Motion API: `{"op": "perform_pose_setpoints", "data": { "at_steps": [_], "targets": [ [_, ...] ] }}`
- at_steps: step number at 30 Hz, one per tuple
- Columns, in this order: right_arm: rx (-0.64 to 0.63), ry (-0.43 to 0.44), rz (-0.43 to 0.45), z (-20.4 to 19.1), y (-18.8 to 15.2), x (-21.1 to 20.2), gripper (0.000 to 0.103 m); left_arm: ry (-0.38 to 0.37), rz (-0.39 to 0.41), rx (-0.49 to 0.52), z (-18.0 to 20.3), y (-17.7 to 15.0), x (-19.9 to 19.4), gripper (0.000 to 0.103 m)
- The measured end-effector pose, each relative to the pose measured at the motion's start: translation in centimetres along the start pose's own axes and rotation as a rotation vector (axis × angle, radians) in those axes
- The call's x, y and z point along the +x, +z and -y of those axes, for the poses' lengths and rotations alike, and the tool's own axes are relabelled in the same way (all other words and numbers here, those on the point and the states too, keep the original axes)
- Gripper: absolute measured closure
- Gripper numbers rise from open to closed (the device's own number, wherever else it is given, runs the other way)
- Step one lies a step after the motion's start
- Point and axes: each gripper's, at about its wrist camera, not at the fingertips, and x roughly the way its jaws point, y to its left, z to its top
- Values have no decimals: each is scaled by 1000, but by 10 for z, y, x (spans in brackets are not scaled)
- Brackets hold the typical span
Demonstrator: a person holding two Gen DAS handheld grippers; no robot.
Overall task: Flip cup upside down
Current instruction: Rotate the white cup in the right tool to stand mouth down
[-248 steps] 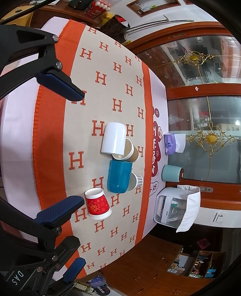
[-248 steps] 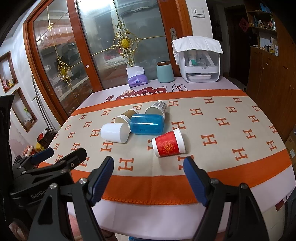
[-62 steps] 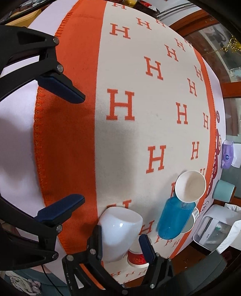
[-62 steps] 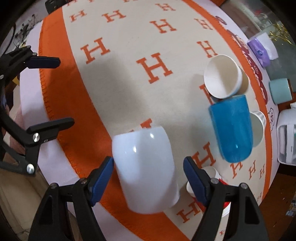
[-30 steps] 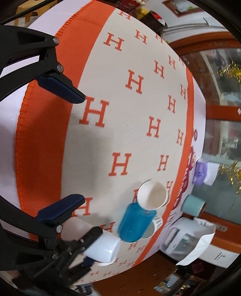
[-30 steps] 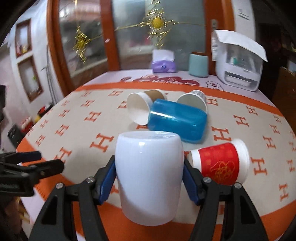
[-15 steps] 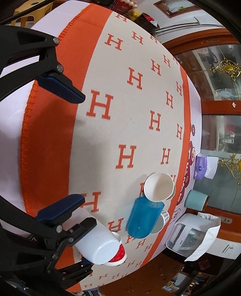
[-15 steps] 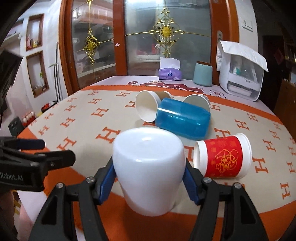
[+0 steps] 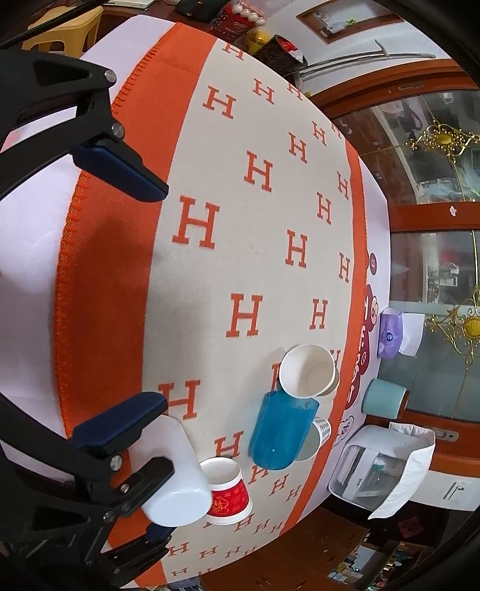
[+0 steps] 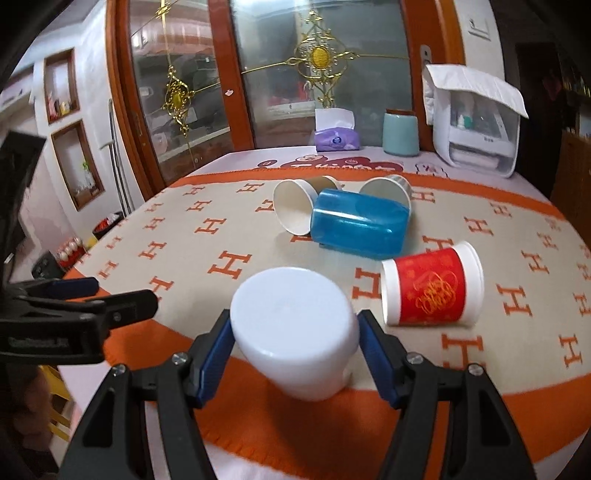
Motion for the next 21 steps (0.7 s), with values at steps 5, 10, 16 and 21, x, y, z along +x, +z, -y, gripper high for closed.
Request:
{"op": "perform_pose_setpoints", "data": {
  "at_steps": [5,10,16,21],
  "targets": [
    [28,9,16,5,-2,-14,35,-1,6,17,6,-1,-4,1],
    [18,-4,7,5,-1,1,35,-4,-7,15,8,-2,-3,1],
    [61,37,21,10,3,12,37,12,7,11,7,-1,-6,1],
    [59,52,32,3,7,20,37,15,19,3,4,0,-7,1]
  ]
}}
